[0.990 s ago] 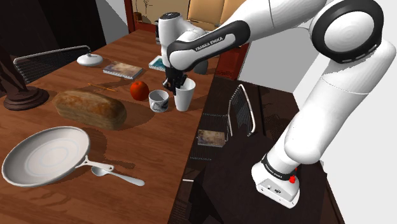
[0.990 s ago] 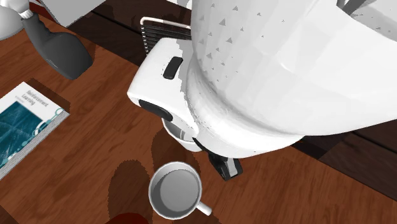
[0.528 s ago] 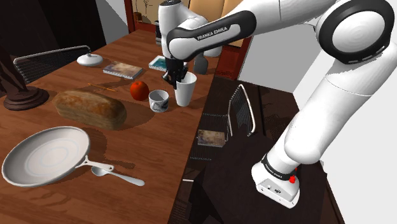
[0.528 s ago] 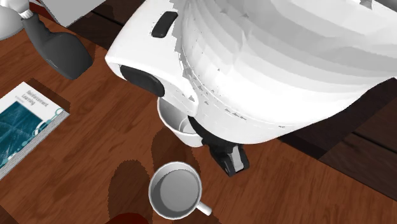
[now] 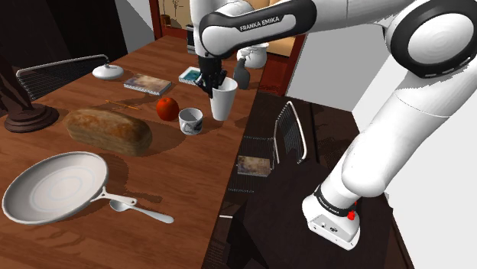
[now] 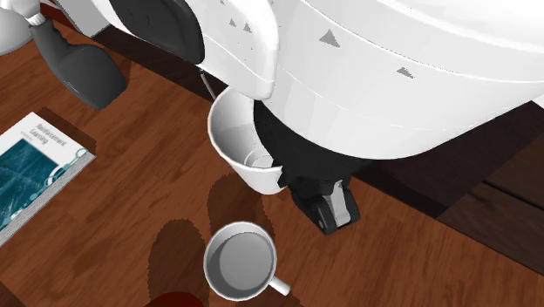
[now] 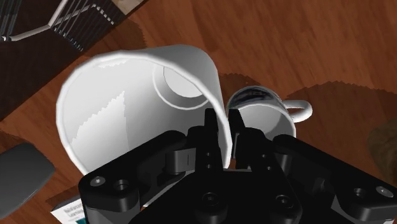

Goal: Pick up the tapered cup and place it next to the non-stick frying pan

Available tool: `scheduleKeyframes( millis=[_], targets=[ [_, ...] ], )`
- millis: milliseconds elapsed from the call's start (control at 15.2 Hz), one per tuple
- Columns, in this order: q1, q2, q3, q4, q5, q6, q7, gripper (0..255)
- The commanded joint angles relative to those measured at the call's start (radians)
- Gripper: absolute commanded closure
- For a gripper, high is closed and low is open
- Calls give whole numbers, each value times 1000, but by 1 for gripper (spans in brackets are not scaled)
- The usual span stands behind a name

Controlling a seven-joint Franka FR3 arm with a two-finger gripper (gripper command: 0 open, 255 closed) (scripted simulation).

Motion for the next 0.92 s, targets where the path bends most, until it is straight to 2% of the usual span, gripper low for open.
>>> scheduleKeyframes(
  millis=[0,858],
  targets=[
    [0,-5,0,22,3,-27,-5,255],
    [2,-22,2,176,14,-196,-33,255]
  ],
)
